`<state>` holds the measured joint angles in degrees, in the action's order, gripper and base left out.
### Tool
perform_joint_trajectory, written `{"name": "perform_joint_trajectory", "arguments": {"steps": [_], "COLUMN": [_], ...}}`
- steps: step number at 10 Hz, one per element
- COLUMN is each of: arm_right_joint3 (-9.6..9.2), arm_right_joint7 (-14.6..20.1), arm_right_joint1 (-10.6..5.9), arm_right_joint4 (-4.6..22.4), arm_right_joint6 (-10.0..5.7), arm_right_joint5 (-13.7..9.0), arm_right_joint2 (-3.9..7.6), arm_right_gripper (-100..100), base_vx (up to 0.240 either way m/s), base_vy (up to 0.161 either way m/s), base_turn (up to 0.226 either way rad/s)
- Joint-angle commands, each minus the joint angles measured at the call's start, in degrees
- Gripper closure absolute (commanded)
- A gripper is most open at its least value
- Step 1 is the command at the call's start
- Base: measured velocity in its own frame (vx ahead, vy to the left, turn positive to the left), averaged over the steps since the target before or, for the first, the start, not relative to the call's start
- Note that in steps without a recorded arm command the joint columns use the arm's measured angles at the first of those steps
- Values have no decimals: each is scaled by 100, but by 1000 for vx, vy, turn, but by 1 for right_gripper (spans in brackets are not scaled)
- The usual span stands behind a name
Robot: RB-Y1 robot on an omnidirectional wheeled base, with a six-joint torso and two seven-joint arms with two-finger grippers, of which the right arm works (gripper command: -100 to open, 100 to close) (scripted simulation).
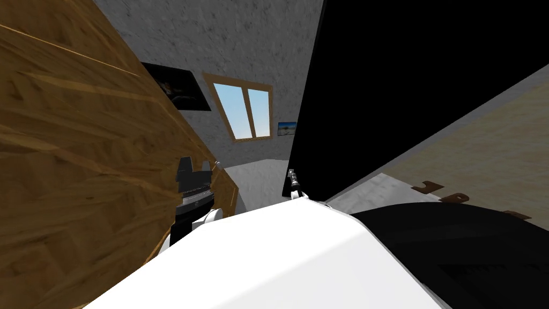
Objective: Push the door open
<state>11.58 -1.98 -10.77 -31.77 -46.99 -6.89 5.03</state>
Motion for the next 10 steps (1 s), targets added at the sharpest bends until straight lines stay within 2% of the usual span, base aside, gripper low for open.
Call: {"name": "perform_joint_trajectory", "arguments": {"steps": [1, 2, 3, 5, 7, 8, 10], "arm_right_joint3": [102, 102, 228, 322, 322, 446, 536], "arm_right_joint7": [-13, -13, -53, -83, -83, -122, -150], "arm_right_joint1": [-175, -175, -166, -160, -160, -151, -145], "arm_right_joint4": [286, 312, 319, 324, 324, 330, 335], "arm_right_joint6": [-153, -153, -150, -148, -148, -145, -143], "arm_right_joint5": [-60, -60, -141, -201, -201, -280, -337], "arm_right_joint2": [111, 111, 147, 172, 172, 203, 225], "arm_right_gripper": [100, 100, 100, 100, 100, 100, 100], "base_vx": [118, 39, 142, 166, 87, 156, 195], "base_vy": [36, -2, 23, 53, 20, 38, 45], "base_turn": [-51, 13, -47, -65, -18, -78, -56]}}
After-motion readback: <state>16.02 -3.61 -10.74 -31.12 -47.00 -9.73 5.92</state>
